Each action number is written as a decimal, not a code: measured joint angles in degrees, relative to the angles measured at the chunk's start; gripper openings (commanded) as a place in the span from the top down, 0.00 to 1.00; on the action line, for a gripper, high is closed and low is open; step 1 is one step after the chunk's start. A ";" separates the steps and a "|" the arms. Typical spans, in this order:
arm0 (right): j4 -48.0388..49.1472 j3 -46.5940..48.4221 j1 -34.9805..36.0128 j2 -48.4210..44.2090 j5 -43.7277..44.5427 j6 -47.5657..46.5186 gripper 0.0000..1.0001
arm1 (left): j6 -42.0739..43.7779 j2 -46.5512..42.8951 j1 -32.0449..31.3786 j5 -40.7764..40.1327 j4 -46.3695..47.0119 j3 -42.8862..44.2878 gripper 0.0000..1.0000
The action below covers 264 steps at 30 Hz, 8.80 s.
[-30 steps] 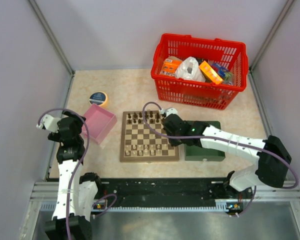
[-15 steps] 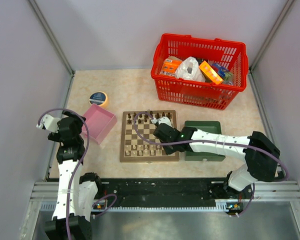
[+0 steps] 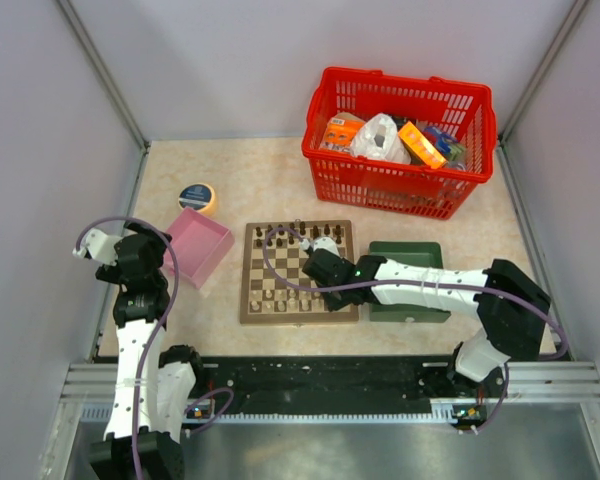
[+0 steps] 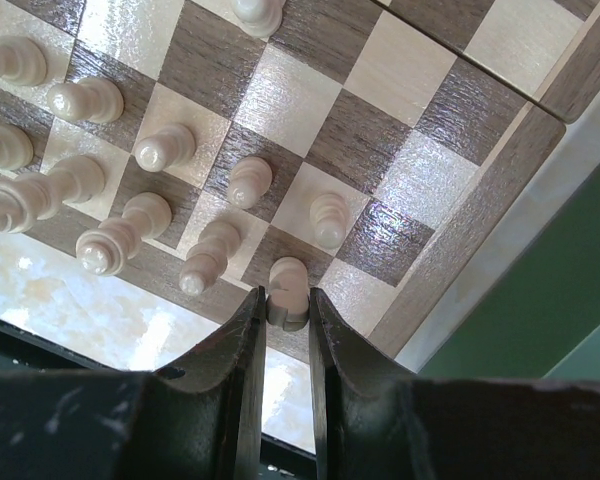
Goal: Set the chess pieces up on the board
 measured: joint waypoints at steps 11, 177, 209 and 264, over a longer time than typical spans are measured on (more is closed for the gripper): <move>0.57 0.00 0.00 0.39 -0.11 -0.04 0.68 | 0.00 0.00 0.00 0.00 0.00 0.00 0.01; 2.36 -2.82 -9.42 -3.30 -4.59 -2.21 0.85 | 0.00 -0.13 0.11 -0.79 -0.02 0.00 0.01; 3.96 -3.21 -9.42 -1.62 -4.57 -2.23 0.83 | 0.00 -0.13 0.11 -0.79 -0.02 0.00 0.01; 4.02 -12.26 -33.81 -11.54 -4.94 -5.86 0.56 | 0.02 -0.13 0.15 -0.33 -0.02 0.00 0.01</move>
